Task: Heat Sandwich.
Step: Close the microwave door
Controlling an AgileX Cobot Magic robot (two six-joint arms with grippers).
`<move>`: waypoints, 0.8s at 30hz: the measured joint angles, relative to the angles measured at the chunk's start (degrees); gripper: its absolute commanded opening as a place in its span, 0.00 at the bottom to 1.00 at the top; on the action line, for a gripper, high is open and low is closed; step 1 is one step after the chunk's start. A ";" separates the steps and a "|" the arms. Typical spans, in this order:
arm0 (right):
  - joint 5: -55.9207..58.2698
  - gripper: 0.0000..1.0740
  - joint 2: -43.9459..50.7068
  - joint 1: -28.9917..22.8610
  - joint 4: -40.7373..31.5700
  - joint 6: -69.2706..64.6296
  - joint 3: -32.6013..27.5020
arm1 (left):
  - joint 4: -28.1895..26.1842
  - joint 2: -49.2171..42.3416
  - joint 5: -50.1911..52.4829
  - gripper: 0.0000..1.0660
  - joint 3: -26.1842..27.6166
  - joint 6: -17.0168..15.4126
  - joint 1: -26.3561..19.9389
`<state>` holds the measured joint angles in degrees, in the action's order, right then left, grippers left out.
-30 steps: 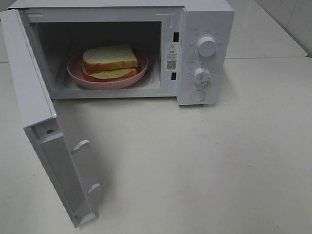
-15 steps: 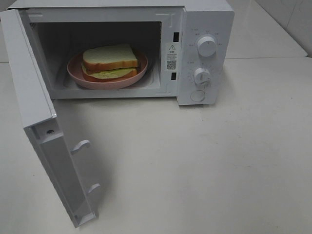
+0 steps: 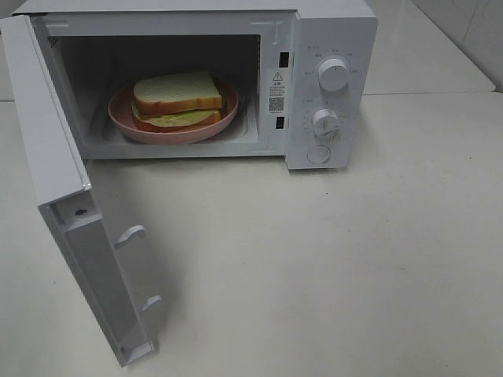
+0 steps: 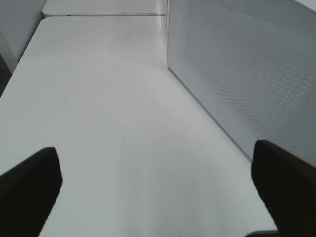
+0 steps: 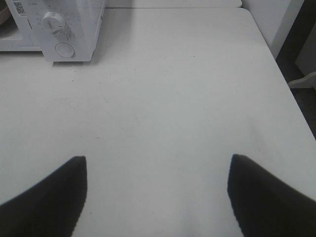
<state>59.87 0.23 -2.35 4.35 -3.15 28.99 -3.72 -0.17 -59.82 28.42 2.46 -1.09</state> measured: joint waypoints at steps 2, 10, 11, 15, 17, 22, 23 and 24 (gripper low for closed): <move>0.00 0.70 0.00 0.00 0.00 0.00 0.00 | 0.00 0.00 0.00 0.94 0.00 0.00 0.00; 0.00 0.70 0.00 0.00 0.00 0.00 0.00 | 0.00 0.00 0.00 0.94 0.00 0.00 0.00; 0.00 0.70 0.00 0.00 0.00 0.00 0.00 | 0.00 0.00 0.00 0.94 0.00 0.00 0.00; 0.00 0.70 0.00 0.00 0.00 0.00 0.00 | 0.00 0.00 0.00 0.94 0.00 0.00 0.00; 0.00 0.70 0.00 0.00 0.00 0.00 0.00 | 0.00 0.00 0.00 0.94 0.00 0.00 0.00; 0.00 0.70 0.00 0.00 0.00 0.00 0.00 | 0.00 0.00 0.00 0.94 0.00 0.00 0.00; 0.00 0.70 0.00 0.00 0.00 0.00 0.00 | 0.00 0.00 0.00 0.94 0.00 0.00 0.00; 0.00 0.70 0.00 0.00 0.00 0.00 0.00 | 0.00 0.00 0.00 0.94 0.00 0.00 0.00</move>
<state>59.87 0.23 -2.35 4.35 -3.15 28.99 -3.72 -0.17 -59.82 28.42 2.46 -1.09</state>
